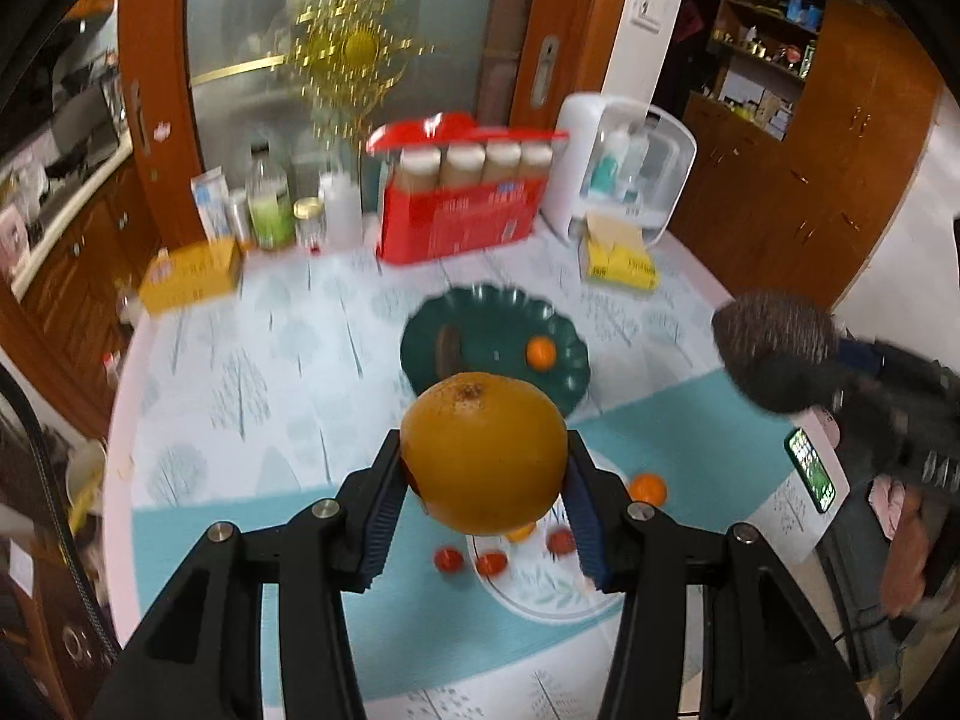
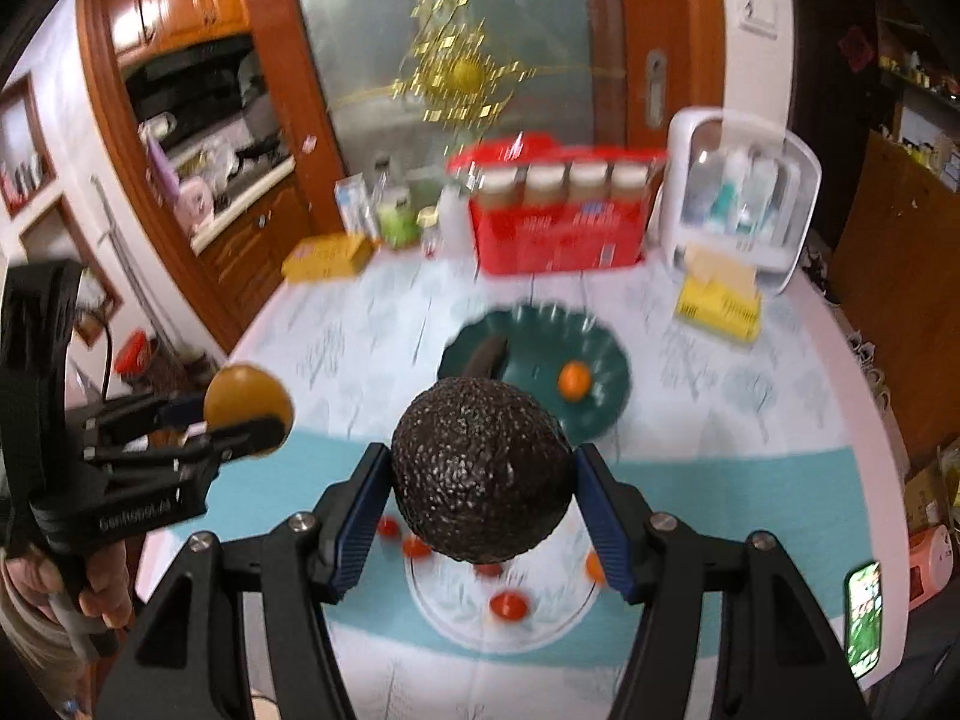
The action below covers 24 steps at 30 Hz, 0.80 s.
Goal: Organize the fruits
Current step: 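Carry grapefruit and avocado onto the green plate and open both tools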
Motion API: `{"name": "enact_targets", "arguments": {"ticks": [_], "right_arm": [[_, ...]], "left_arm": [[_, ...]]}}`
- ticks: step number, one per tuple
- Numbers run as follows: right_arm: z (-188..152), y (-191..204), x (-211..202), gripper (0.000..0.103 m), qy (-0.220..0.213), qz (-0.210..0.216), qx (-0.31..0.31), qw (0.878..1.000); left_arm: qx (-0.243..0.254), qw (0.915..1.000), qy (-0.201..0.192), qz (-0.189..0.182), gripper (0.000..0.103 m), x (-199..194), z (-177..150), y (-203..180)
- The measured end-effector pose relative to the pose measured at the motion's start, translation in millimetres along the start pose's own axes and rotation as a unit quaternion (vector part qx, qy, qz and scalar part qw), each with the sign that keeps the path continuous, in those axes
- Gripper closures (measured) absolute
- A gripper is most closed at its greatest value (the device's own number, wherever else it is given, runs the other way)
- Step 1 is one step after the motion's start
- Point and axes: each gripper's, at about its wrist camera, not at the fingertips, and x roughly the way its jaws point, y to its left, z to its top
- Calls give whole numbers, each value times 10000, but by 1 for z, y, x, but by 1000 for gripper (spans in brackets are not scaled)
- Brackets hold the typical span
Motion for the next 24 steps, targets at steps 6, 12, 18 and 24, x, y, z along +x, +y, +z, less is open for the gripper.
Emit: {"name": "enact_targets", "arguments": {"ticks": [6, 12, 18, 24], "right_arm": [[73, -19, -3, 41, -313, -383, 72, 9988], [131, -44, 31, 41, -309, -558, 366, 9973], [142, -66, 111, 41, 108, -415, 445, 9981], [113, -88, 211, 41, 777, -6, 563, 9954]], "left_arm": [[206, 9996, -181, 57, 55, -1, 45, -2], [162, 9997, -159, 115, 55, 38, 81, -8], [-118, 9987, 248, 427, 55, 127, 92, -11], [-262, 9956, 747, 499, 55, 212, 79, -17]]}}
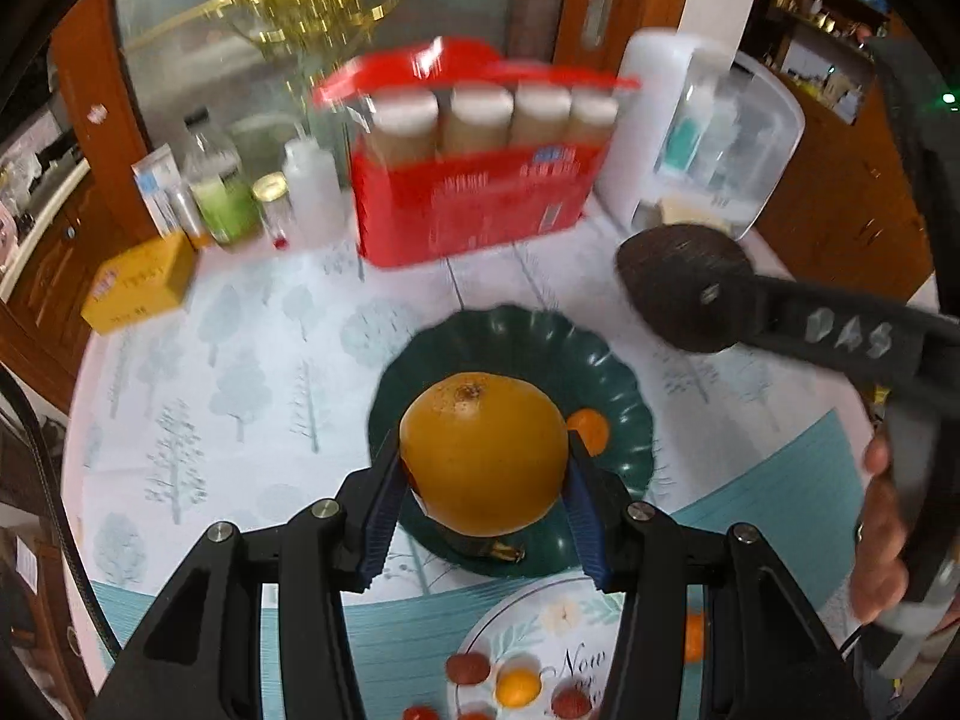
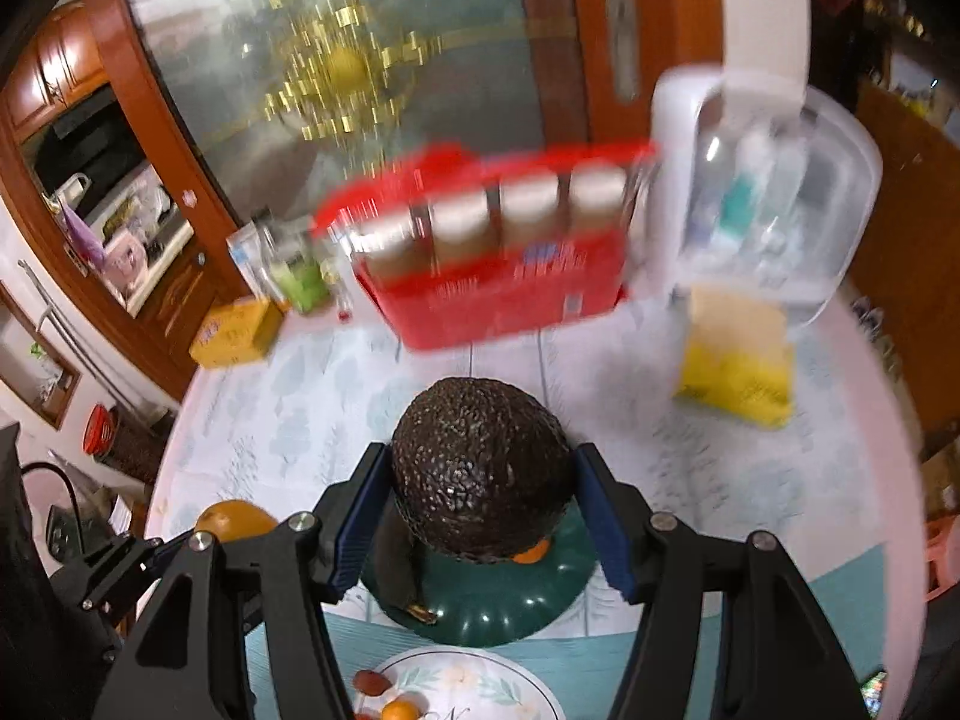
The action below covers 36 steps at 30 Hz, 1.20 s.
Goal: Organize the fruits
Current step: 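Carry grapefruit and avocado onto the green plate and open both tools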
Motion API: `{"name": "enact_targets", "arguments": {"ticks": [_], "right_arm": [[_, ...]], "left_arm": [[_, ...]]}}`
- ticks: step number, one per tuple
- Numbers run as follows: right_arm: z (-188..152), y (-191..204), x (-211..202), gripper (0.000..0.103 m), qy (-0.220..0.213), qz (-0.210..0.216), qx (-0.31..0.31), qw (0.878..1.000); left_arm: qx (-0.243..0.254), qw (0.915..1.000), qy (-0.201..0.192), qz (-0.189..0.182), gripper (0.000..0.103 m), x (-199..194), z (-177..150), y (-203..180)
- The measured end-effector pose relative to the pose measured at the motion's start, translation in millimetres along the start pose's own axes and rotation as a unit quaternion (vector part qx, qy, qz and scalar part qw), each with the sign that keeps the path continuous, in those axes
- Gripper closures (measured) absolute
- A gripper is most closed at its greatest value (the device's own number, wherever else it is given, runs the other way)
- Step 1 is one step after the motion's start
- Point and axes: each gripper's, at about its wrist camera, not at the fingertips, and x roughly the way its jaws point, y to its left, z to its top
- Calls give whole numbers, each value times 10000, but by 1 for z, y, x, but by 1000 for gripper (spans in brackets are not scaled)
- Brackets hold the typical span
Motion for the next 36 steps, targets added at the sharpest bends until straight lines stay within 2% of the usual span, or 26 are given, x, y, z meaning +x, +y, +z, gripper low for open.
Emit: {"name": "enact_targets", "arguments": {"ticks": [5, 10, 13, 21, 27, 28, 30, 32, 36], "right_arm": [[-17, -20, 80, 41, 429, 196, 31, 9989], [-28, -36, 132, 41, 498, 363, 193, 9979], [-32, -40, 148, 41, 446, 442, 268, 9977], [-34, -37, 172, 41, 314, 587, 142, 9977], [-34, -31, 173, 39, 227, 543, -23, 9983], [-34, -31, 171, 39, 204, 584, -45, 9981], [-35, -28, 167, 39, 155, 640, -152, 9977], [-35, -26, 160, 39, 64, 556, -309, 9980], [-37, -26, 146, 38, -28, 591, -410, 9974]], "left_arm": [[-128, 9993, 338, -35, 55, 66, -9, -8], [-347, 9981, 513, -70, 55, 113, -20, -9], [-460, 9973, 570, -64, 55, 129, -24, -8], [-565, 9971, 503, -4, 55, 149, -23, -8], [-529, 9969, 577, 54, 53, 157, -26, -10], [-523, 9967, 614, 53, 52, 157, -26, -11], [-563, 9964, 626, -24, 42, 156, -26, -12], [-682, 9956, 629, -156, 37, 153, -27, -10], [-772, 9950, 605, -180, 35, 144, -28, -8]]}}
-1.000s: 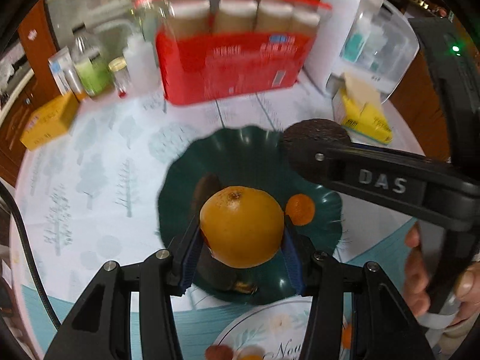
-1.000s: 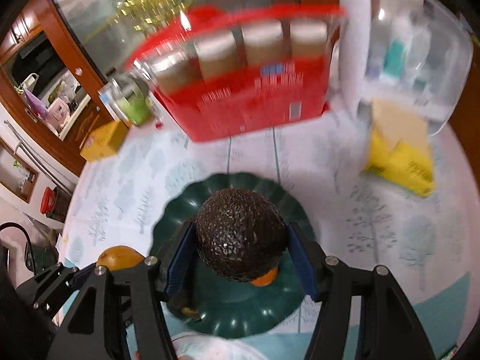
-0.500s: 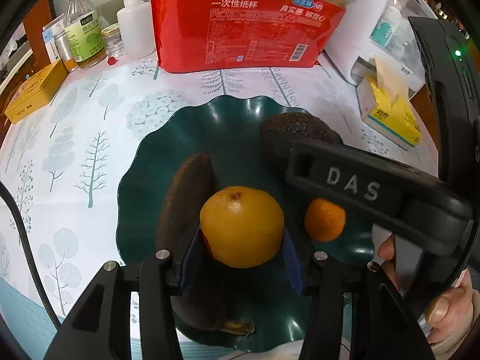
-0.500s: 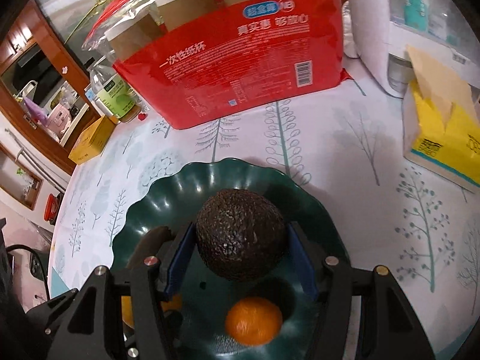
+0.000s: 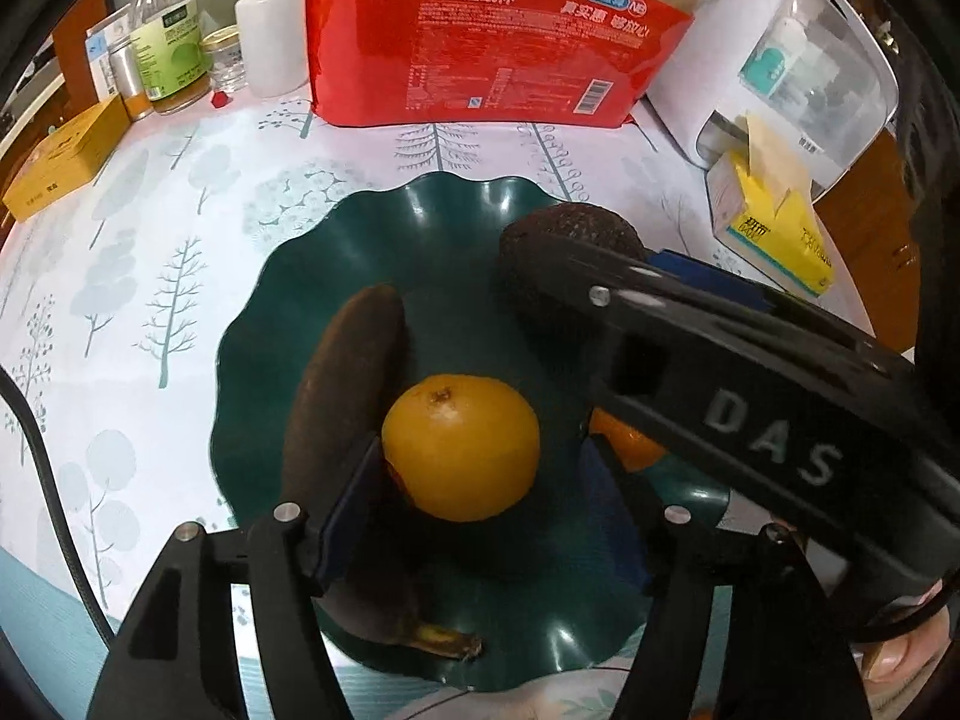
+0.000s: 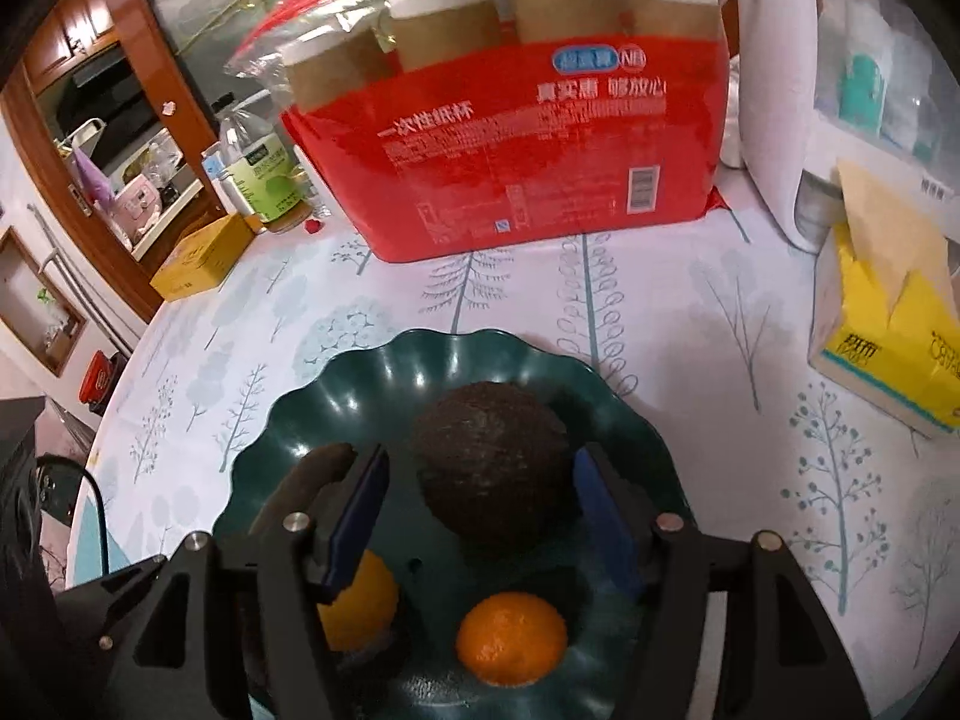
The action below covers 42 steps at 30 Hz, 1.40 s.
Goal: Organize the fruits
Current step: 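Carry grapefruit and avocado onto the green plate and open both tools, then move both tools back over the white plate toward the cherry tomatoes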
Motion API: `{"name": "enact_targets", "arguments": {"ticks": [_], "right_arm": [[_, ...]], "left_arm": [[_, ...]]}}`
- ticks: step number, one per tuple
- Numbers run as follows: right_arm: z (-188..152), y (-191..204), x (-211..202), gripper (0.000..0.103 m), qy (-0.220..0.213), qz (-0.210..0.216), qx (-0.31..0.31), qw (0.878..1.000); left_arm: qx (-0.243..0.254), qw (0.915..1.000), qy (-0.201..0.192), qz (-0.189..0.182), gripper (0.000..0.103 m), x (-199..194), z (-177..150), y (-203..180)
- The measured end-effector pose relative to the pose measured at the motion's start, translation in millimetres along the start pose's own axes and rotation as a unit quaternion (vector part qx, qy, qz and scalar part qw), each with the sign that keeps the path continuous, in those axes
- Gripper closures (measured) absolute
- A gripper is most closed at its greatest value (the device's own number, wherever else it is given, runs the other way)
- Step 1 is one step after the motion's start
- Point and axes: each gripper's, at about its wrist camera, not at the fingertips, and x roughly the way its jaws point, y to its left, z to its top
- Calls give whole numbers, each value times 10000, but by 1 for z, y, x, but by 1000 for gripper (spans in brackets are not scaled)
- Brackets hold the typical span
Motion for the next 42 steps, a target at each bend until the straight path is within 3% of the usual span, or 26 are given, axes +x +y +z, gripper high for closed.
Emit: {"name": "enact_targets", "arguments": {"ticks": [4, 17, 25, 31, 35, 42], "right_arm": [[-2, -3, -14, 38, -81, 20, 79, 9999], [-19, 1, -56, 38, -147, -81, 206, 9996], [-27, 13, -97, 38, -229, -253, 279, 9990], [-39, 25, -142, 38, -372, -365, 386, 9979], [-49, 39, -178, 38, -494, -473, 375, 9970], [-75, 65, -241, 38, -792, -606, 225, 9948]], "left_arm": [[-37, 9997, -184, 129, 22, -16, -4, 1], [-225, 9984, -438, 267, 21, -67, -16, 14], [-434, 9955, -835, 148, 21, -129, -32, 26], [-492, 9908, -1255, 118, 16, -189, -48, 32], [-349, 9897, -1320, 427, 16, -221, -62, 30], [-199, 9899, -1367, 318, 16, -257, -98, 33]]}}
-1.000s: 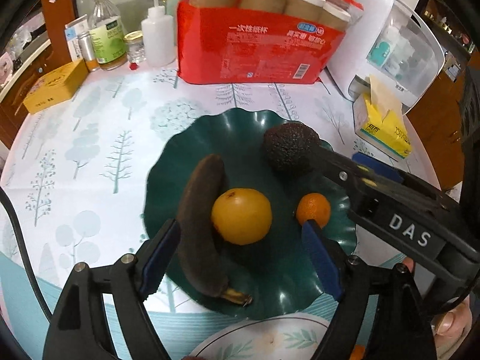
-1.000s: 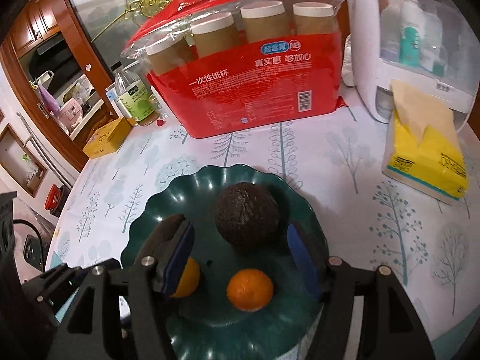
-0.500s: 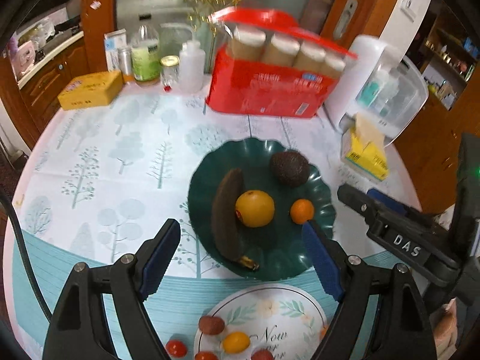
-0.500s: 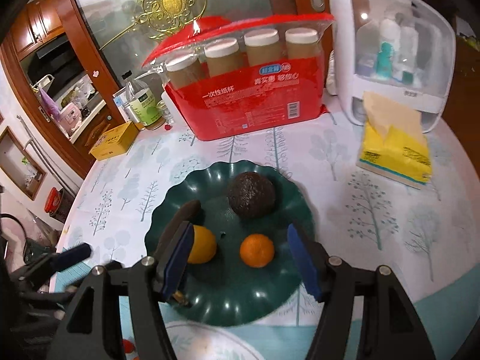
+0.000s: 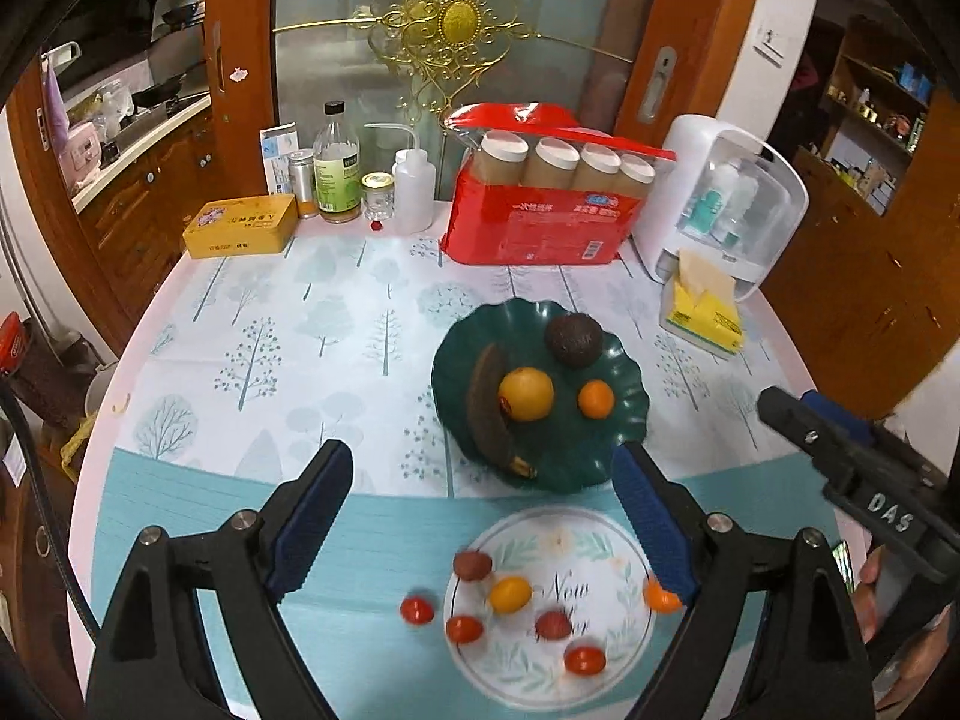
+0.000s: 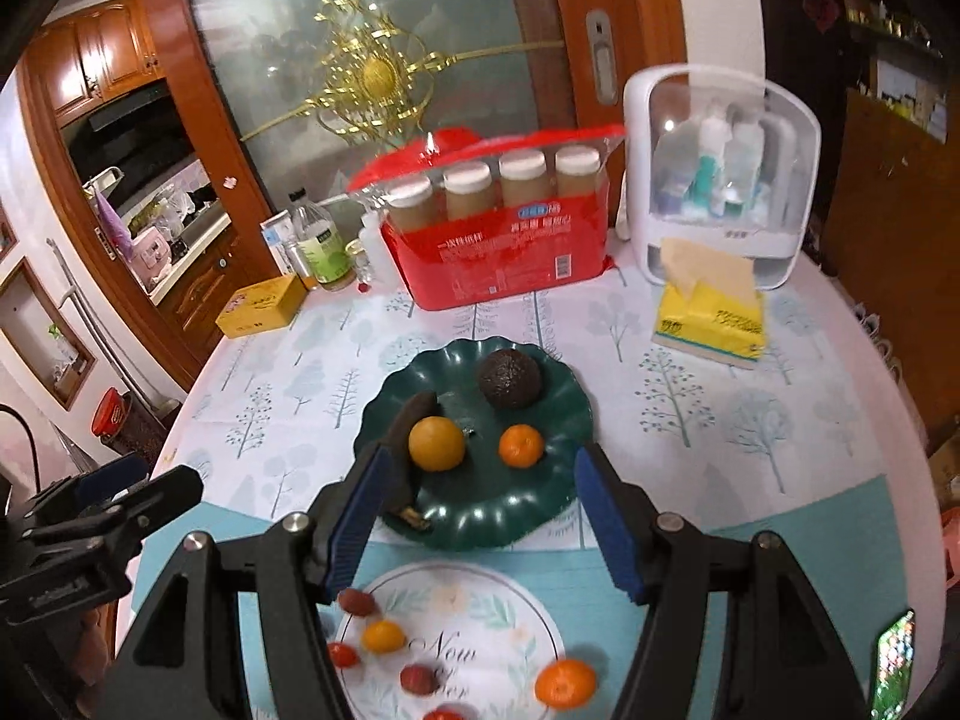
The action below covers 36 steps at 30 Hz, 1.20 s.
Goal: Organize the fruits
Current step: 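Move both tools back over the white plate toward the cherry tomatoes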
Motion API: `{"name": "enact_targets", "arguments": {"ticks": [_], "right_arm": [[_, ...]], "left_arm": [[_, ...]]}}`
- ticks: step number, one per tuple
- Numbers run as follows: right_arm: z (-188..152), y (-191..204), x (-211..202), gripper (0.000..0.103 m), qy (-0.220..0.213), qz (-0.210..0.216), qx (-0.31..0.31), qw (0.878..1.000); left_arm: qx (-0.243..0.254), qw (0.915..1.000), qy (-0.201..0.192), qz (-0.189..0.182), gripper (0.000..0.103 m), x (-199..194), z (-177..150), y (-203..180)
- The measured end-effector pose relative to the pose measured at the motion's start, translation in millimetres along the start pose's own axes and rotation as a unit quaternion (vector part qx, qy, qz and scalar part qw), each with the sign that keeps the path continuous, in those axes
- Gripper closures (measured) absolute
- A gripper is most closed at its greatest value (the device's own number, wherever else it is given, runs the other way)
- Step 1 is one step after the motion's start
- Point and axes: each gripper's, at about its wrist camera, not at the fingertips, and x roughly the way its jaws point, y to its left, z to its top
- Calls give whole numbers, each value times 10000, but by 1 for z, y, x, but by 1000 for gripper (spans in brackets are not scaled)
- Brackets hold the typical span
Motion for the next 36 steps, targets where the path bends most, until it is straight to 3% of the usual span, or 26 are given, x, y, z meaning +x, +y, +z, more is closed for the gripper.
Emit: {"name": "enact_targets", "arguments": {"ticks": [6, 13, 25, 36], "right_arm": [[-25, 10, -31, 38, -55, 62, -160, 9998], [-66, 14, -37, 38, 126, 93, -381, 9992], [-139, 11, 0, 38, 766, 54, -355, 9964], [-193, 6, 43, 38, 1346, 168, -129, 9907]], "left_arm": [[29, 9999, 127, -28, 16, -13, -28, 11], [168, 9991, 377, 10, 16, -2, -63, 17], [239, 9956, 886, 165, 18, 53, -111, 35], [88, 9906, 1320, 338, 31, 106, -137, 53]]}}
